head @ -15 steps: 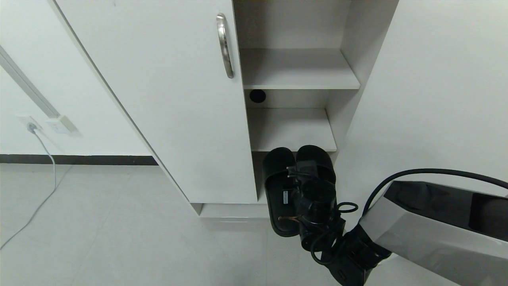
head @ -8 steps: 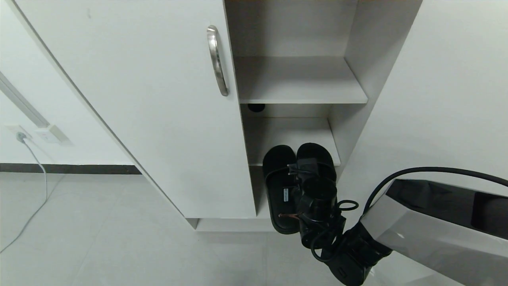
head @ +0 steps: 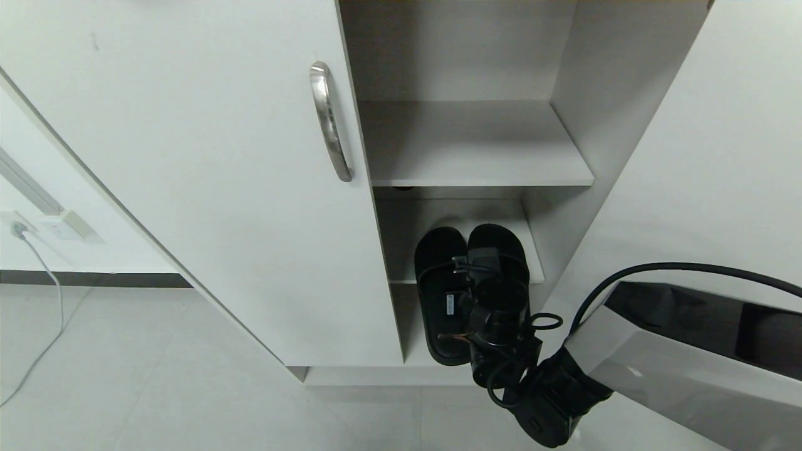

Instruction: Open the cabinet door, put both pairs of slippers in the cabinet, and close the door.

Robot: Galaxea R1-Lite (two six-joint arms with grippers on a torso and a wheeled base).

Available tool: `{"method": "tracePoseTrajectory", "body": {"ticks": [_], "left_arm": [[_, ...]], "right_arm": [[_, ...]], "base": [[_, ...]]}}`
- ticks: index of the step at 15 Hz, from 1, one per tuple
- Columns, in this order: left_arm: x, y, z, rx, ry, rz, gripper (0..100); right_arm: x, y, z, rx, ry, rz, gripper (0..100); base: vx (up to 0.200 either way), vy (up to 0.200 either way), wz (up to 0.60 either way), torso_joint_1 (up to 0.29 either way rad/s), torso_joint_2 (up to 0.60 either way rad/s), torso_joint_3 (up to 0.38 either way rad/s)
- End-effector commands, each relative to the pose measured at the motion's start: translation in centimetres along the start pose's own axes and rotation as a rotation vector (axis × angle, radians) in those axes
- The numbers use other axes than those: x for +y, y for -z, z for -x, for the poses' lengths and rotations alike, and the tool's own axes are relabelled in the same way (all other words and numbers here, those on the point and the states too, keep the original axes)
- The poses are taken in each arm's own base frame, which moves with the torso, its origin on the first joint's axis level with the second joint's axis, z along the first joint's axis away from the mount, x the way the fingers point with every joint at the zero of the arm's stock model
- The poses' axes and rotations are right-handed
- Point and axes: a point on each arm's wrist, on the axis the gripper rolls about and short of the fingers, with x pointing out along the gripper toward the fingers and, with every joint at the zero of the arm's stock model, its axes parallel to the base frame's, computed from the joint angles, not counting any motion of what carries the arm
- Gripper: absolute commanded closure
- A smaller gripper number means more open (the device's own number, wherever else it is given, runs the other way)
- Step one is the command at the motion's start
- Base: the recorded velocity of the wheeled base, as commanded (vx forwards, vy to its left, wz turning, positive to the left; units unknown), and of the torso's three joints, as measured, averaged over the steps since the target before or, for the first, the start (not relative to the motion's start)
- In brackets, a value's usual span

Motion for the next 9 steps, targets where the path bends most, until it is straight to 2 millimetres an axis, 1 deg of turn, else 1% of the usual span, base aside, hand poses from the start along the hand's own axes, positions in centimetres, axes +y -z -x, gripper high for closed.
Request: {"method": "tracePoseTrajectory", "body": {"ticks": [1, 3, 6, 9], "left_arm": [[0.0, 0.0, 0.0, 0.0, 0.0, 0.0, 100], [0.0, 0.0, 0.0, 0.0, 0.0, 0.0, 100], [0.0, 0.0, 0.0, 0.0, 0.0, 0.002, 100], [0.0, 0.0, 0.0, 0.0, 0.0, 0.002, 100]], "right_arm": [[0.0, 0.5, -1.0, 0.0, 0.017, 0.001, 100], [-0.1, -0.5, -2.8, -0.004, 0.043, -0.004, 100], [0.7, -1.7, -4.5, -0.01, 0.053, -0.01, 100], [1.0, -1.5, -6.2, -0.014, 0.071, -0.012, 100]], "base": [[0.0, 0.0, 0.0, 0.0, 0.0, 0.0], [0.0, 0.0, 0.0, 0.0, 0.0, 0.0], [0.0, 0.0, 0.0, 0.0, 0.0, 0.0], [0.0, 0.0, 0.0, 0.0, 0.0, 0.0]]}}
